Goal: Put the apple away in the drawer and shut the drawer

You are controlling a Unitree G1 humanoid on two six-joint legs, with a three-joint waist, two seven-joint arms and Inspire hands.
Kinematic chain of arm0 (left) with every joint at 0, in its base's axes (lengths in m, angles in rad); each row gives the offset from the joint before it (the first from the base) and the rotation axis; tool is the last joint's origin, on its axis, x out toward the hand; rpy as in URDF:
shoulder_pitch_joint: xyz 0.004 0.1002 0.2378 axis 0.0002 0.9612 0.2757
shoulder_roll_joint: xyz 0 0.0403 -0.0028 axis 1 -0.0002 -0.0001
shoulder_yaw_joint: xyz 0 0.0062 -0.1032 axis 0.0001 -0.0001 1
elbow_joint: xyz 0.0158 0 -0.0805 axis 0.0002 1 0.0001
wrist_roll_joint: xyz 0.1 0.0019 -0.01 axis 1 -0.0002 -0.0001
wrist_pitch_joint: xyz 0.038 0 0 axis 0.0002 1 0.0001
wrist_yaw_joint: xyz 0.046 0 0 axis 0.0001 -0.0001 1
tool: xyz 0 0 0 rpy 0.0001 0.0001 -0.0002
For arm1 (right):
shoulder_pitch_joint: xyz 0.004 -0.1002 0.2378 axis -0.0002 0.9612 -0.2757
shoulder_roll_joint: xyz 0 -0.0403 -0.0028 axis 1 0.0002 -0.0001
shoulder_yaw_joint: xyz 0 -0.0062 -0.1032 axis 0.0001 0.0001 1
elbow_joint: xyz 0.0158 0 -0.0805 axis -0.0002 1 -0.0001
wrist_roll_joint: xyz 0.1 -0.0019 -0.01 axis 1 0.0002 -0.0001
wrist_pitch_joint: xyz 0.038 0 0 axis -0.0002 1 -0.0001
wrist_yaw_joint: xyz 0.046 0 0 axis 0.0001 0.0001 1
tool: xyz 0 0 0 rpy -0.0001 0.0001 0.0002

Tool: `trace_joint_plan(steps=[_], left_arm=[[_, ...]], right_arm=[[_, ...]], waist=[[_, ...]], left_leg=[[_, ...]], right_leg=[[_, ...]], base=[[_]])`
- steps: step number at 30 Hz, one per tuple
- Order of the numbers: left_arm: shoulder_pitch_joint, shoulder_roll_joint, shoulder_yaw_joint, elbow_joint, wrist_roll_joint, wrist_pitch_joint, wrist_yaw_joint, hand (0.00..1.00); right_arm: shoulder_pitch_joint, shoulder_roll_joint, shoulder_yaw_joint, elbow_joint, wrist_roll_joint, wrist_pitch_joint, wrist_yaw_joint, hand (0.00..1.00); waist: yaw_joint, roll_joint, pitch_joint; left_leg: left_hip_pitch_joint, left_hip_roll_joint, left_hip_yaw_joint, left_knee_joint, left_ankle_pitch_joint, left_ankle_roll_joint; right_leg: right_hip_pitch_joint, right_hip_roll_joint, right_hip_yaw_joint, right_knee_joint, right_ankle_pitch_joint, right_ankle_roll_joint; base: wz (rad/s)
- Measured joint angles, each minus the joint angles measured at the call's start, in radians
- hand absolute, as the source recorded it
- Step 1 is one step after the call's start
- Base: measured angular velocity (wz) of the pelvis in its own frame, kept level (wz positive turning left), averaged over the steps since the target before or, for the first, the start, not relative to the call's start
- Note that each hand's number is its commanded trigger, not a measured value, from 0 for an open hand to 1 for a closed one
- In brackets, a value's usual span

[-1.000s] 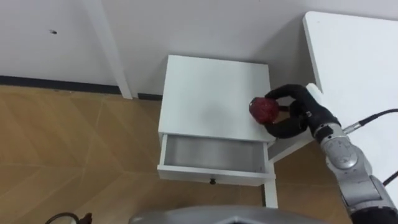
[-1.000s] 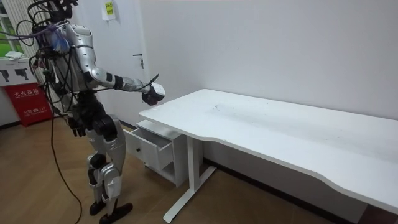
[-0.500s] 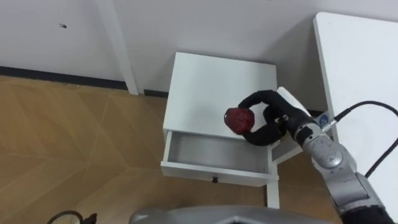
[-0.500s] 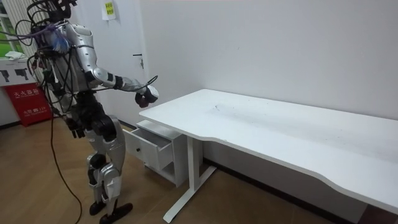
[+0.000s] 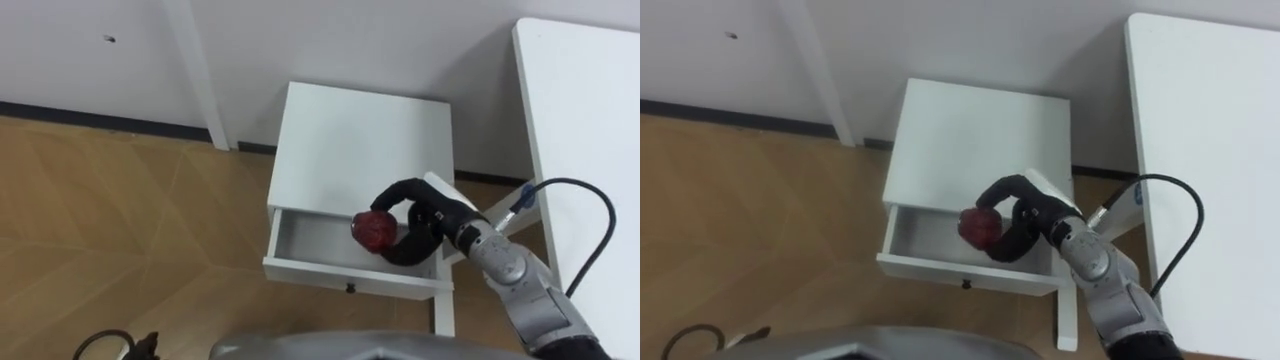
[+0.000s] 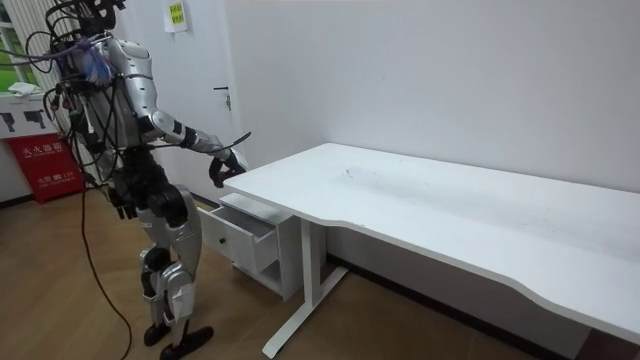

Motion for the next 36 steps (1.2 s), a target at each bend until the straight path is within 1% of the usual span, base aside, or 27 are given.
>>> trace_joint_plan(steps=[7, 15, 17, 20, 22, 23, 24, 26, 29, 31, 32, 35, 36], left_arm=[[0.001, -0.011, 0.000, 0.000, 0.000, 0.000, 0.002, 0.00], [0.002, -0.012, 0.001, 0.001, 0.000, 0.000, 0.007, 0.00], [0.004, -0.012, 0.001, 0.002, 0.000, 0.000, 0.008, 0.00], [0.009, -0.012, 0.001, 0.005, 0.003, 0.000, 0.012, 0.00], [0.020, -0.013, 0.004, -0.001, 0.015, 0.000, 0.022, 0.00], [0.024, -0.012, 0.005, -0.001, 0.021, 0.001, 0.025, 0.00], [0.026, -0.013, 0.004, 0.002, 0.025, 0.001, 0.028, 0.00], [0.030, -0.013, 0.004, 0.007, 0.025, 0.002, 0.030, 0.00], [0.031, -0.016, 0.004, 0.012, 0.029, 0.003, 0.050, 0.00], [0.034, -0.021, 0.006, 0.013, 0.044, 0.014, 0.051, 0.00], [0.034, -0.021, 0.007, 0.013, 0.044, 0.016, 0.051, 0.00], [0.040, -0.033, 0.044, 0.013, 0.044, 0.032, 0.052, 0.00], [0.041, -0.033, 0.045, 0.013, 0.044, 0.037, 0.052, 0.00]], right_arm=[[0.000, 0.016, 0.000, 0.015, 0.000, 0.000, 0.001, 0.00], [0.000, 0.017, -0.001, 0.023, -0.003, 0.000, 0.001, 0.00], [-0.001, 0.017, -0.002, 0.049, -0.004, -0.008, -0.001, 0.00], [-0.001, 0.017, -0.005, 0.105, -0.023, -0.007, 0.000, 0.00], [0.002, 0.018, -0.015, 0.147, -0.036, -0.008, -0.011, 0.00], [0.004, 0.020, -0.020, 0.161, -0.037, -0.010, -0.020, 0.00], [0.005, 0.024, -0.036, 0.207, -0.038, -0.019, -0.040, 0.00], [0.005, 0.026, -0.051, 0.282, -0.038, -0.021, -0.073, 0.00], [0.001, 0.026, -0.065, 0.440, -0.029, -0.039, -0.129, 0.00], [0.000, 0.026, -0.092, 0.582, -0.014, -0.046, -0.176, 0.00], [-0.002, 0.026, -0.097, 0.616, -0.015, -0.046, -0.188, 0.00], [0.000, 0.028, -0.120, 0.768, -0.066, -0.042, -0.236, 0.00], [0.004, 0.033, -0.122, 0.779, -0.074, -0.037, -0.239, 0.00]], waist=[[0.000, 0.002, -0.0002], [-0.003, 0.001, -0.0002], [-0.006, 0.000, -0.0009], [-0.011, -0.003, -0.0025], [-0.029, -0.004, -0.0031], [-0.032, -0.004, -0.0033], [-0.034, -0.004, -0.0035], [-0.032, -0.004, -0.0036], [-0.026, -0.005, -0.0052], [-0.024, -0.001, -0.0070], [-0.024, -0.001, -0.0069], [-0.027, 0.002, -0.0067], [-0.029, 0.002, -0.0068]], left_leg=[[0.001, -0.001, -0.001, 0.000, 0.000, 0.000], [0.005, -0.001, -0.005, -0.003, 0.000, 0.000], [0.010, -0.003, -0.008, -0.004, 0.000, 0.000], [0.012, -0.005, -0.014, -0.005, -0.001, 0.001], [0.009, -0.006, -0.021, -0.005, -0.001, 0.001], [0.009, -0.006, -0.022, -0.005, -0.001, 0.001], [0.009, -0.006, -0.023, -0.005, -0.001, 0.001], [0.009, -0.006, -0.023, -0.006, -0.001, 0.001], [0.014, -0.006, -0.023, -0.009, -0.001, 0.001], [0.023, -0.007, -0.021, -0.008, 0.000, 0.001], [0.024, -0.007, -0.020, -0.009, 0.000, 0.001], [0.036, -0.007, -0.024, -0.012, -0.001, 0.001], [0.040, -0.007, -0.028, -0.012, -0.001, 0.002]], right_leg=[[0.001, 0.000, 0.000, 0.000, 0.000, 0.000], [0.010, 0.000, -0.003, -0.002, 0.000, 0.000], [0.017, -0.001, -0.004, -0.005, 0.000, 0.000], [0.026, -0.001, -0.006, -0.014, 0.000, 0.000], [0.026, -0.002, -0.011, -0.015, 0.000, 0.000], [0.026, -0.001, -0.012, -0.015, 0.000, 0.000], [0.026, -0.001, -0.012, -0.015, 0.000, 0.000], [0.026, -0.001, -0.010, -0.015, 0.000, 0.000], [0.029, -0.001, -0.010, -0.017, 0.000, 0.000], [0.036, -0.003, -0.010, -0.016, 0.000, 0.000], [0.036, -0.003, -0.009, -0.016, 0.000, 0.000], [0.047, -0.003, -0.009, -0.016, -0.001, 0.001], [0.051, -0.003, -0.012, -0.016, -0.001, 0.001]], base=[[0.00], [0.01], [0.07], [0.06], [0.08], [0.07], [0.03], [0.00], [0.00], [0.00], [0.00], [0.03], [0.15]])
